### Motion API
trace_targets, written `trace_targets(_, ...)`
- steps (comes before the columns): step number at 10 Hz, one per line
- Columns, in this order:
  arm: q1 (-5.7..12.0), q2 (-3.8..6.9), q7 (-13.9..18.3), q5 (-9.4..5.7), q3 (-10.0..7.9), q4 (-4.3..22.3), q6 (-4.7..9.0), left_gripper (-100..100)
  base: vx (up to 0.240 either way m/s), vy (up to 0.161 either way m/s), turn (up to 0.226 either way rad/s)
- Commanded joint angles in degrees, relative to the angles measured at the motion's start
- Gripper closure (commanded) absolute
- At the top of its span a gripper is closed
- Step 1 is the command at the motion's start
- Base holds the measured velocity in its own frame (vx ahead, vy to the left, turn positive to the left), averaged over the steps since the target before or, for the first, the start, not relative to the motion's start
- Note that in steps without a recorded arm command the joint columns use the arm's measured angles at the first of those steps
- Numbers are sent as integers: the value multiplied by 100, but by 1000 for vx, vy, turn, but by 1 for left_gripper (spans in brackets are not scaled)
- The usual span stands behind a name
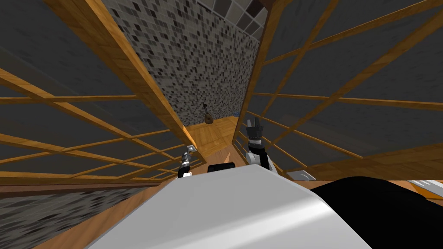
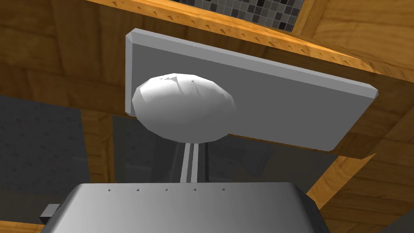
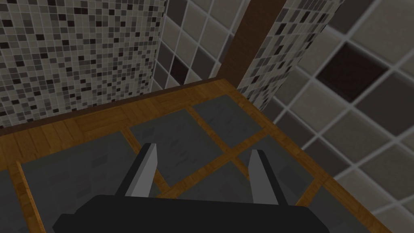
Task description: Pull the door open
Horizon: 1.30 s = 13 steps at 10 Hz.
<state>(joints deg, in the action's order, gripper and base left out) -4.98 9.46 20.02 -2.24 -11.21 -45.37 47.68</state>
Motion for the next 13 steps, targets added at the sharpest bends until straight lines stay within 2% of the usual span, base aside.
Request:
trace_targets(1,5,-8,228,-98,38,-9,-4,-100,-66,36,-25)
trace_targets(5,18,-31,849,-376,145,-34,-15,-100,-58,1,-13)
trace_targets(8,18,-31,898,-376,145,-34,-15,-100,-22,-2,-5)
trace_targets(9,23,-39,1109,-465,180,-43,-19,-100,-21,2,-21)
trace_targets(11,23,-39,1109,-465,180,-43,-19,-100,-17,2,-5)
trace_targets(13,33,-56,1469,-668,259,-61,-27,-100,-47,-2,-60)
